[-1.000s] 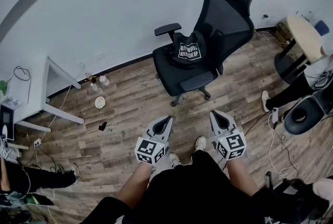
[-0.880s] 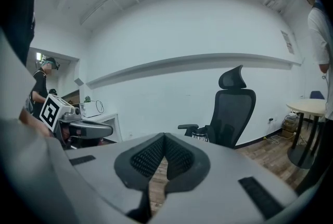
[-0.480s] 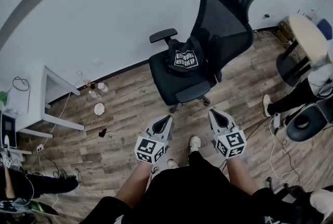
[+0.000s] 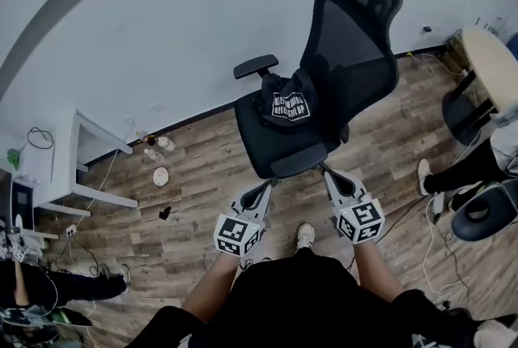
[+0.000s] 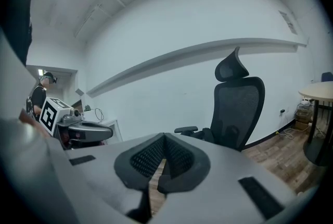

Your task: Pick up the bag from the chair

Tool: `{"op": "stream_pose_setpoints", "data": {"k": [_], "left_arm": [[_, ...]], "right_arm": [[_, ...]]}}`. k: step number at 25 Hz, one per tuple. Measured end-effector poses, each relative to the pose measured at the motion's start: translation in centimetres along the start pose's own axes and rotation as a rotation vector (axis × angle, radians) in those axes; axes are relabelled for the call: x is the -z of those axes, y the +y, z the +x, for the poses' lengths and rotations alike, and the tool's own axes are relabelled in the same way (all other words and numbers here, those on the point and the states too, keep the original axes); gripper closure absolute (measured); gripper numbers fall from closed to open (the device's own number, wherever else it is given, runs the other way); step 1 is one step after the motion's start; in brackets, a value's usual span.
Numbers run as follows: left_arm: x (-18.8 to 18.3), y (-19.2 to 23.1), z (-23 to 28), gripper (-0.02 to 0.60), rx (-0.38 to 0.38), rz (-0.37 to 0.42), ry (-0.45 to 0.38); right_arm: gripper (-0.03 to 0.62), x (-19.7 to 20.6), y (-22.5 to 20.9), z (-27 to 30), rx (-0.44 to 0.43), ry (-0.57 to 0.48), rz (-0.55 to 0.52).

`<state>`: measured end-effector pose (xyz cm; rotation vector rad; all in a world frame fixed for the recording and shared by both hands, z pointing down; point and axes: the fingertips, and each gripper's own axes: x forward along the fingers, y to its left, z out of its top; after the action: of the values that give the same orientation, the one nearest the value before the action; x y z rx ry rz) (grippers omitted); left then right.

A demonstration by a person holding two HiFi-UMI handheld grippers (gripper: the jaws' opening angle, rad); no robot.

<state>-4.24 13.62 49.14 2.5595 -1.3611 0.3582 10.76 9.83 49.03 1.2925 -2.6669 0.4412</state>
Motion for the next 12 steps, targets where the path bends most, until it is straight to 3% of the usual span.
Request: {"op": "stream_pose_setpoints", "data": {"k": [12], "left_arm": [[-2.1,1.5,3.4,0.56,-0.078,0.021,0.003]], "right_arm": [[0.574,-1.3,-3.0,2.5,-0.084,0.003,-0.019]]}}
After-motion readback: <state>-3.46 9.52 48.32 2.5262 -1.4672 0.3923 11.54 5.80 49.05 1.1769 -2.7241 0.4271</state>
